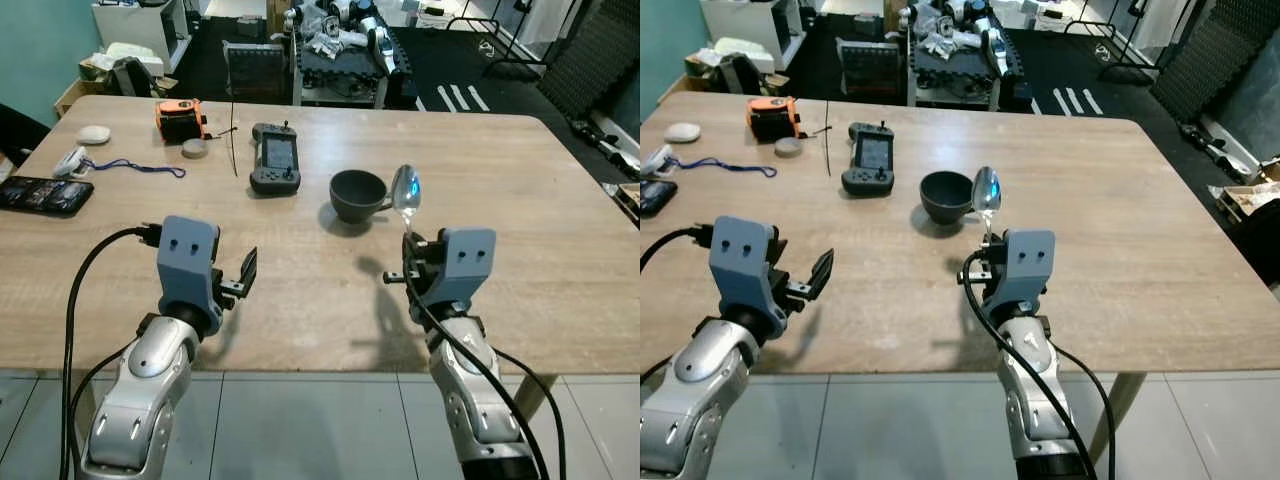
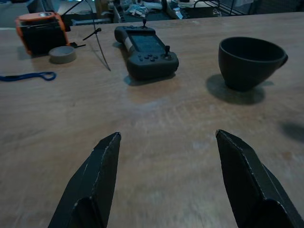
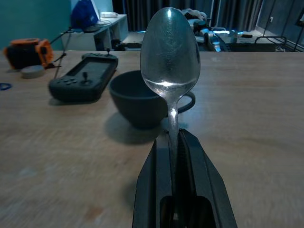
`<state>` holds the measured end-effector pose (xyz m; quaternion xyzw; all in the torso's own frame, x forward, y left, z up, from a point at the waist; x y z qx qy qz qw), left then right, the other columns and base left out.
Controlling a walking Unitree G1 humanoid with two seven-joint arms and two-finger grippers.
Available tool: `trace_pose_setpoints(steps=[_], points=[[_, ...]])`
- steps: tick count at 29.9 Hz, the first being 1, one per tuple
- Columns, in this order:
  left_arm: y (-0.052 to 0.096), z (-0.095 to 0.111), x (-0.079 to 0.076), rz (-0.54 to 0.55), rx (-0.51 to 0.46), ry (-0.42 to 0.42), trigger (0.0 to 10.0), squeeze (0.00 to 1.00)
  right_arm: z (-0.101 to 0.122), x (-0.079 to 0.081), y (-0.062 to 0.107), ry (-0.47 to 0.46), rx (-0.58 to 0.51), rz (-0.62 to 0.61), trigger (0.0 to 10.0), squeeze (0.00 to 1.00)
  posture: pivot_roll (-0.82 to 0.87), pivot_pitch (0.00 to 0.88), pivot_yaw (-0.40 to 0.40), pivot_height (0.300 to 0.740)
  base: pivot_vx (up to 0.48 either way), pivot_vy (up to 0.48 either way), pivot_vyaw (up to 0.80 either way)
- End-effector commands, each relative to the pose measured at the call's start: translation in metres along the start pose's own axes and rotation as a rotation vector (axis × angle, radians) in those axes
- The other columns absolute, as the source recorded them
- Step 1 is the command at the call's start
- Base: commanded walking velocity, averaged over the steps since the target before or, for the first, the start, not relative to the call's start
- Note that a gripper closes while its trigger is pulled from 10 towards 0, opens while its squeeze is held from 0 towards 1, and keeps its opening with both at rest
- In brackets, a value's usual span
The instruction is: Setting the table
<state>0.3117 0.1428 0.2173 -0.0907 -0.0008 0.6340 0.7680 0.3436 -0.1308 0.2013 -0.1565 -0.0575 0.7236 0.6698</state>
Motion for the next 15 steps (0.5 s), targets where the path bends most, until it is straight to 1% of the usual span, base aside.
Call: trace_pose_setpoints(steps=[1,15], points=[[0.0009,-0.0042,-0.0002,-0.001,0.010,0.002,10.0,0.00,-0.0025,-0.0023,0.0015,-0.005,0.001,-0.010,10.0,0.00,0.10,0.120,0.027,0.740,-0.319,0.000,0.00],[-0.0006,-0.0037,-0.0022,-0.010,0.007,0.002,10.0,0.00,-0.0043,-0.0053,0.0023,0.000,0.006,-0.021,10.0,0.00,0.10,0.127,0.034,0.740,-0.302,0.000,0.00]])
Point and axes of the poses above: a point about 5 cm out from each wrist's last joint towards the gripper, its own y axis pointing back from the gripper into the wrist, its own z axis along the axis of the wrist's last joint, x = y × z, the point moved 2 cm from there along -y, pointing out of the wrist towards the gripper, and after that the axes turned 11 degrees about y, right-handed, at the moved point
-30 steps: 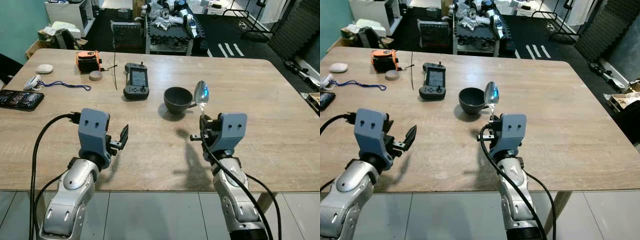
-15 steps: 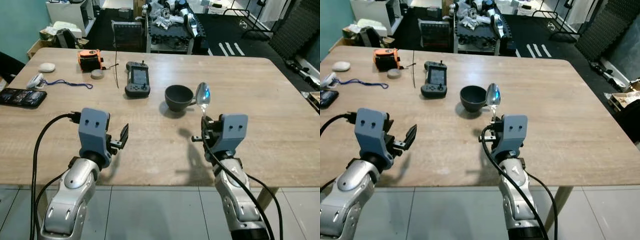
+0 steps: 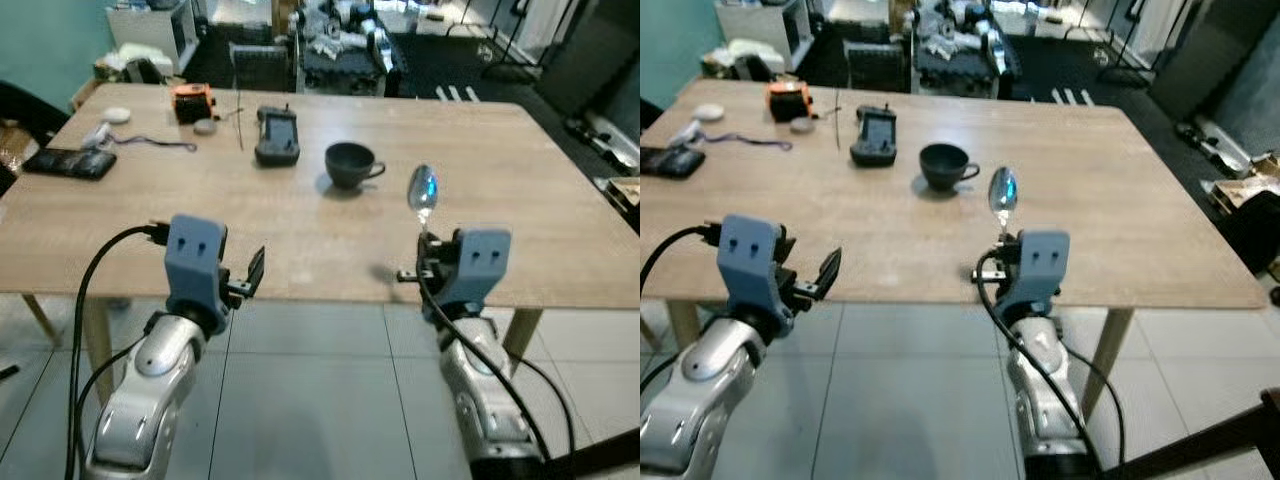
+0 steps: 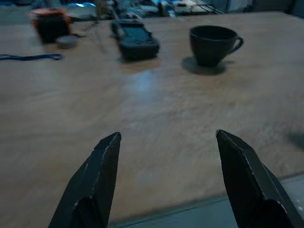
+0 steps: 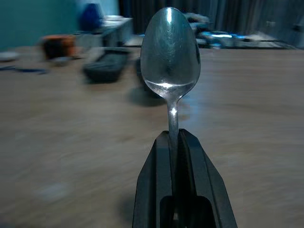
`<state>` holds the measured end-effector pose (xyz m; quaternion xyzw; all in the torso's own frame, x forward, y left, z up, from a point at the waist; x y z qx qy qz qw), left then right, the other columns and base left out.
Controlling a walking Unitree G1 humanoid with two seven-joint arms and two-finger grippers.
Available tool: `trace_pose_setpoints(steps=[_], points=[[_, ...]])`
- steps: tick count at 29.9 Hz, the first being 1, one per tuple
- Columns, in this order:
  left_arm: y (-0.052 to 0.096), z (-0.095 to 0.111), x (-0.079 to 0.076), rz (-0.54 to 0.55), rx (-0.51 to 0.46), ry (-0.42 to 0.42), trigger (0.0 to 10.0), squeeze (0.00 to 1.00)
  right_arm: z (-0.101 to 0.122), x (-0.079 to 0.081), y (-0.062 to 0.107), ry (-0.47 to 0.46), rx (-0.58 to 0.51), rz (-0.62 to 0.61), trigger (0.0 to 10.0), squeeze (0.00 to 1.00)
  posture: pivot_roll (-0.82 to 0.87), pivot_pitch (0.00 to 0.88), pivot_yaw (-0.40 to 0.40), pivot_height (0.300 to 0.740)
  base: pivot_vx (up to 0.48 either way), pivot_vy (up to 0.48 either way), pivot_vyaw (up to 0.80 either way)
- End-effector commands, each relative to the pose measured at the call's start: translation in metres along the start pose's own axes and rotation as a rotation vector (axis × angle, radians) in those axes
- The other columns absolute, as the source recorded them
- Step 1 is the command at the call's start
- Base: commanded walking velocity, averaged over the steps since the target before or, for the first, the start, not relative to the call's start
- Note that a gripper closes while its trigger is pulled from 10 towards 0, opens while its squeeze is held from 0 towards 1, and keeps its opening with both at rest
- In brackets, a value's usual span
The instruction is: Setting the table
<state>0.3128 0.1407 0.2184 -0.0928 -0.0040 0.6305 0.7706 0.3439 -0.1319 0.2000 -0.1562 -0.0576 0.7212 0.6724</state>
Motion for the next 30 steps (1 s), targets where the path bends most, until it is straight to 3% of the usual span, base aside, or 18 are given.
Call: trace_pose_setpoints(steps=[1,19,30], points=[[0.0011,-0.0041,-0.0006,-0.002,0.014,0.003,10.0,0.00,-0.0031,-0.0045,0.0024,-0.001,0.006,-0.016,10.0,0.00,0.10,0.127,0.033,0.740,-0.277,0.000,0.00],[-0.0001,-0.0043,-0.0015,-0.010,0.014,-0.002,10.0,0.00,-0.0051,-0.0049,0.0045,-0.002,0.013,-0.022,10.0,0.00,0.09,0.133,0.039,0.740,-0.257,0.000,0.00],[-0.0003,-0.0041,-0.0019,-0.012,0.014,-0.003,10.0,0.00,-0.0064,-0.0051,0.0058,-0.002,0.017,-0.024,10.0,0.00,0.09,0.137,0.039,0.740,0.000,0.000,0.00]])
Point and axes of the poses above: a point about 5 cm out from each wrist's last joint towards the gripper, its own y axis pointing back from the gripper into the wrist, its own z axis along the axis of the wrist's last joint, x = y × z, the point moved 2 cm from there along -y, pointing out of the wrist towards the gripper, and after that the axes turned 11 degrees about y, right-handed, at the moved point
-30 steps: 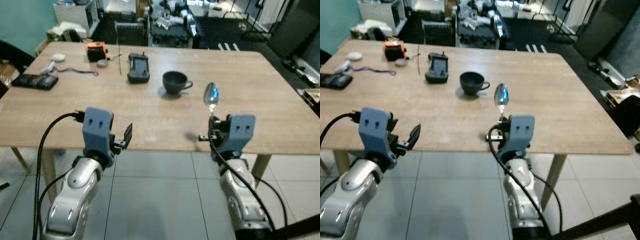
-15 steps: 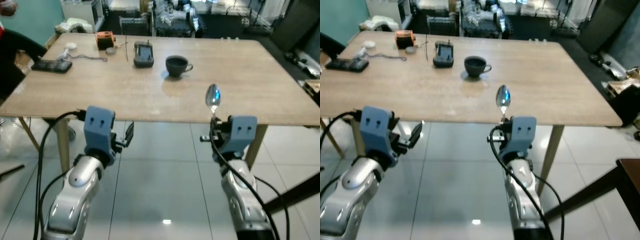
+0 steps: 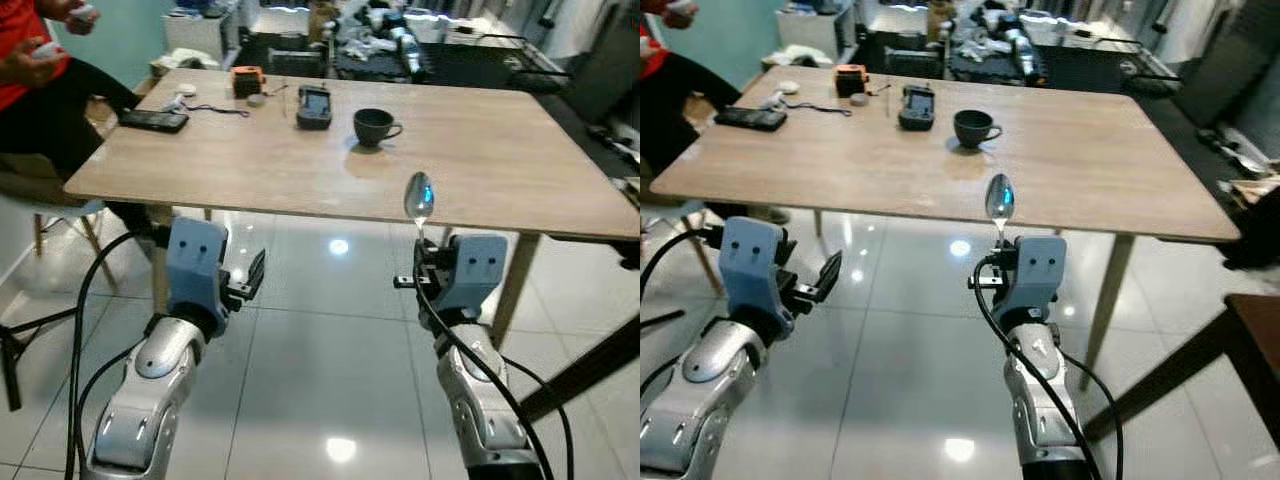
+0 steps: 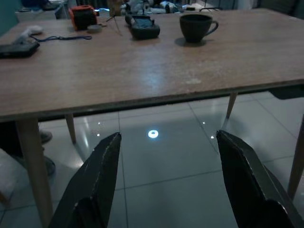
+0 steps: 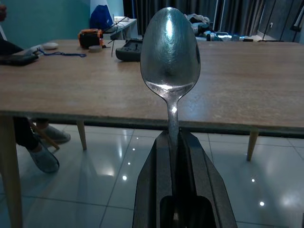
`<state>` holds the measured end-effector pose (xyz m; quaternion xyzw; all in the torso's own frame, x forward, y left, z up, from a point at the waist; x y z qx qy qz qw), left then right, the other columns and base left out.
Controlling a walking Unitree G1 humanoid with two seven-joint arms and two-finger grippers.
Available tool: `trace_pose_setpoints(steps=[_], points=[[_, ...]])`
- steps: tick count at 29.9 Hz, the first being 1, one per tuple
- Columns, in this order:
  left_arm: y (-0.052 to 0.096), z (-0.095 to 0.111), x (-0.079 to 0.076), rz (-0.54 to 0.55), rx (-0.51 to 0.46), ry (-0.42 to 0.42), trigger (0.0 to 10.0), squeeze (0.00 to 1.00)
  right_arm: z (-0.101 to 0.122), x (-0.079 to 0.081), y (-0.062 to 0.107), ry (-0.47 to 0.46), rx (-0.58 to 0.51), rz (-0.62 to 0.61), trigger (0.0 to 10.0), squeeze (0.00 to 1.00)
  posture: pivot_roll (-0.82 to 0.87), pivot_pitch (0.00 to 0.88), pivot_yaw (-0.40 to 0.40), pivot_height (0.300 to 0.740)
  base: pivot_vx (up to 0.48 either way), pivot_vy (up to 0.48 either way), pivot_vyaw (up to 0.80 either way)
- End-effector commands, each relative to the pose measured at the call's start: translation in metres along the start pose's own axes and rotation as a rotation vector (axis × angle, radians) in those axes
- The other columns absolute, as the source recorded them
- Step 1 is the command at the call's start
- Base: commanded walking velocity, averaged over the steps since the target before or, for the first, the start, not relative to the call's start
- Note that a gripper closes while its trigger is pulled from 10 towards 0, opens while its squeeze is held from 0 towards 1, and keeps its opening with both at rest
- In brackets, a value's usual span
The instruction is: Setting the table
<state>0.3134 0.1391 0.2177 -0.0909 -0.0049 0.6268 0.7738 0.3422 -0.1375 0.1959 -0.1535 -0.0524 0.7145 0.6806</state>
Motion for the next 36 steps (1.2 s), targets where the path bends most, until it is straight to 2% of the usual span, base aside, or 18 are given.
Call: trace_pose_setpoints(steps=[1,19,36], points=[[0.0004,-0.0032,-0.0006,-0.003,0.012,0.000,10.0,0.00,-0.0024,-0.0001,0.0025,-0.008,0.005,-0.005,10.0,0.00,0.09,0.137,0.039,0.740,0.000,0.000,0.00],[0.0000,-0.0043,-0.0024,-0.009,0.022,0.017,10.0,0.00,-0.0047,-0.0013,0.0041,-0.017,0.017,-0.012,10.0,0.00,0.09,0.144,0.039,0.740,0.000,0.000,0.00],[-0.0011,-0.0055,-0.0067,-0.024,0.028,0.030,10.0,0.00,-0.0053,-0.0062,0.0021,-0.037,0.028,-0.026,10.0,0.00,0.08,0.137,0.036,0.740,0.000,0.000,-0.78]])
Point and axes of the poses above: a point about 5 cm out from each wrist's last joint towards the gripper, its own y axis pointing back from the gripper into the wrist, its own z axis along the axis of the wrist's last joint, x = y × z, the point moved 2 cm from there along -y, pointing out of the wrist towards the gripper, and after that the axes turned 11 degrees about y, right-handed, at the moved point
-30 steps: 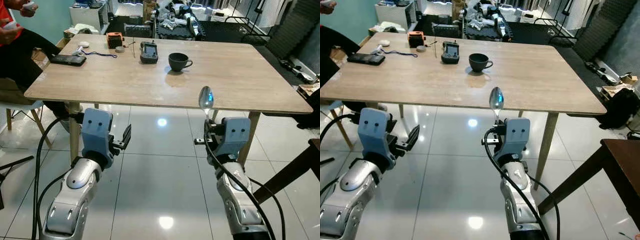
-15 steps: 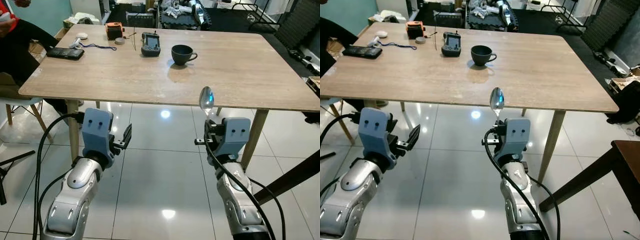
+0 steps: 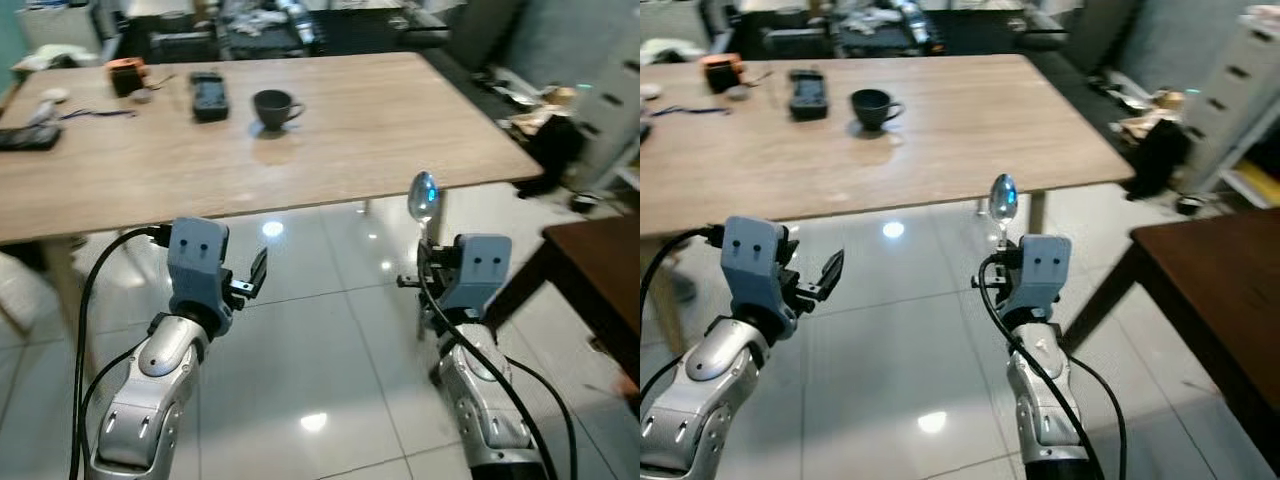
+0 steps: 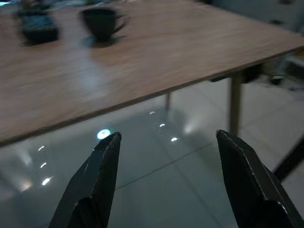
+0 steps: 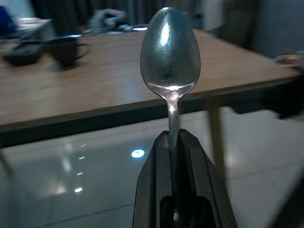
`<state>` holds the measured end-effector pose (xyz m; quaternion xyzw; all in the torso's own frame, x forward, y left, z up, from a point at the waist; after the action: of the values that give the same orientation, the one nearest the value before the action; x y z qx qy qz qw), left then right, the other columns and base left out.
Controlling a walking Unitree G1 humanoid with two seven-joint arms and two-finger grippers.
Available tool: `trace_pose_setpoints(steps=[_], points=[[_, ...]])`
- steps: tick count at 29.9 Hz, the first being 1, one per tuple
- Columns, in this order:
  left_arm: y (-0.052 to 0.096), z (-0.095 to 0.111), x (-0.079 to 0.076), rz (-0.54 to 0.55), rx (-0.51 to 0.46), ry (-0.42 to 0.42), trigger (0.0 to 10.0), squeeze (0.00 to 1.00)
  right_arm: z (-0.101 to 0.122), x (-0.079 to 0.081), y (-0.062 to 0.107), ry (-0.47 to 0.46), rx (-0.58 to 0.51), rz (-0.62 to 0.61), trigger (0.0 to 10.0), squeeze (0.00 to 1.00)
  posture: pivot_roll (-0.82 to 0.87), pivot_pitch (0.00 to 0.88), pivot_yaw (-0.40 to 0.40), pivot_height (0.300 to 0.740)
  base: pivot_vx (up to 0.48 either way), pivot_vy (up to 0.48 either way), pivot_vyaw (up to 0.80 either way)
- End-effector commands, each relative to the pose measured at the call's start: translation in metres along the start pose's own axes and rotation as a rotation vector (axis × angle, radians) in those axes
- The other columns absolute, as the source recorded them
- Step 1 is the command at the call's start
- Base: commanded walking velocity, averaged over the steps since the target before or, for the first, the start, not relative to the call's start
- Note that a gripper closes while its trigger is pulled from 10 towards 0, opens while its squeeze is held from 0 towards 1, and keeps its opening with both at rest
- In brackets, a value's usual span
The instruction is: Setting the table
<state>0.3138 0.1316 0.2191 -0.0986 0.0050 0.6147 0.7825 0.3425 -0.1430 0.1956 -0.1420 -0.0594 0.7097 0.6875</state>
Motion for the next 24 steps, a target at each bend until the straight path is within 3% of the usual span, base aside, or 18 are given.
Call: trace_pose_setpoints(steps=[1,24], points=[[0.0011,-0.0058,0.0008,0.004,0.026,0.003,10.0,0.00,-0.0042,-0.0010,0.0018,-0.013,0.020,-0.007,10.0,0.00,0.08,0.137,0.036,0.740,0.000,0.000,-0.80],[0.0010,-0.0064,0.0019,0.007,0.028,-0.008,10.0,0.00,-0.0047,-0.0033,0.0008,-0.013,0.025,-0.013,10.0,0.00,0.09,0.135,0.036,0.740,0.000,0.000,-0.80]])
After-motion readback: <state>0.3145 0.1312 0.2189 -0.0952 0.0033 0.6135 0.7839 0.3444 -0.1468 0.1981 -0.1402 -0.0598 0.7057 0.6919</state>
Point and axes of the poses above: a point about 5 cm out from each wrist's last joint towards the gripper, its own y axis pointing back from the gripper into the wrist, its own z axis along the axis of the wrist's last joint, x = y × z, the point moved 2 cm from there along -y, pointing out of the wrist towards the gripper, and after that the axes turned 11 degrees about y, right-handed, at the moved point
